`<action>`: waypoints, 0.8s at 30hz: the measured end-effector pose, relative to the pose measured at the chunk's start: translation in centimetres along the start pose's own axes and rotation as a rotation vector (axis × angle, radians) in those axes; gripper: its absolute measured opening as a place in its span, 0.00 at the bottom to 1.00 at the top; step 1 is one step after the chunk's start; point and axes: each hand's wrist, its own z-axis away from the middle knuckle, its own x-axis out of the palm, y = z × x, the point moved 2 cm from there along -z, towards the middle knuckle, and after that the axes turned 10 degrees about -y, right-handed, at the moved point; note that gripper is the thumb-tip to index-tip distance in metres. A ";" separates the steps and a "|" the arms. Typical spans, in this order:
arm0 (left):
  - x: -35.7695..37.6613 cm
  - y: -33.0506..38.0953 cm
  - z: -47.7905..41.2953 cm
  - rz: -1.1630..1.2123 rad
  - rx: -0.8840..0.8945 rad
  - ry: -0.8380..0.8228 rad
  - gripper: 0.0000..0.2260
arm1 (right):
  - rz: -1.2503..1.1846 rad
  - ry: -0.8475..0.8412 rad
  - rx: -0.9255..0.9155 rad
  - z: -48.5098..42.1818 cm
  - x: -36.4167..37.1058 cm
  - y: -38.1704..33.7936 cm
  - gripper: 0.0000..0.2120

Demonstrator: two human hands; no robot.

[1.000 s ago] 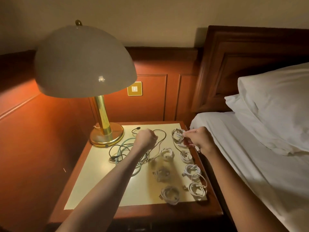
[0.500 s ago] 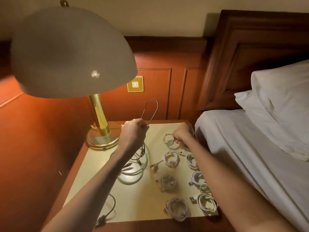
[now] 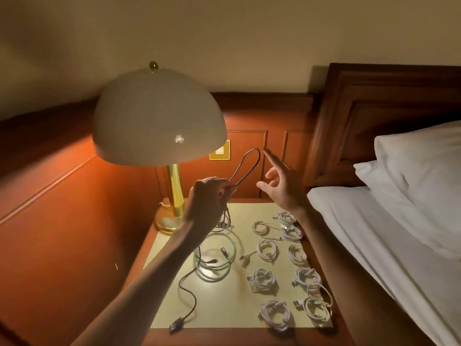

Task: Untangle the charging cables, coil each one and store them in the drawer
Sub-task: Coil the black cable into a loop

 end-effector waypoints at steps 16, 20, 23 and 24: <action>-7.6 4.1 -0.7 0.174 0.097 0.136 0.05 | -0.707 -0.411 0.347 0.4 -0.1 -10.2 0.42; -9.5 3.8 -1.2 0.200 0.119 0.247 0.06 | -0.747 -0.334 0.287 -0.4 0.2 -11.0 0.45; -10.2 3.7 -1.6 0.190 0.139 0.310 0.07 | -0.939 -0.456 0.255 -0.1 0.1 -12.0 0.34; -10.2 3.5 -1.5 0.192 0.139 0.326 0.07 | -0.975 -0.506 0.235 0.1 0.1 -12.2 0.27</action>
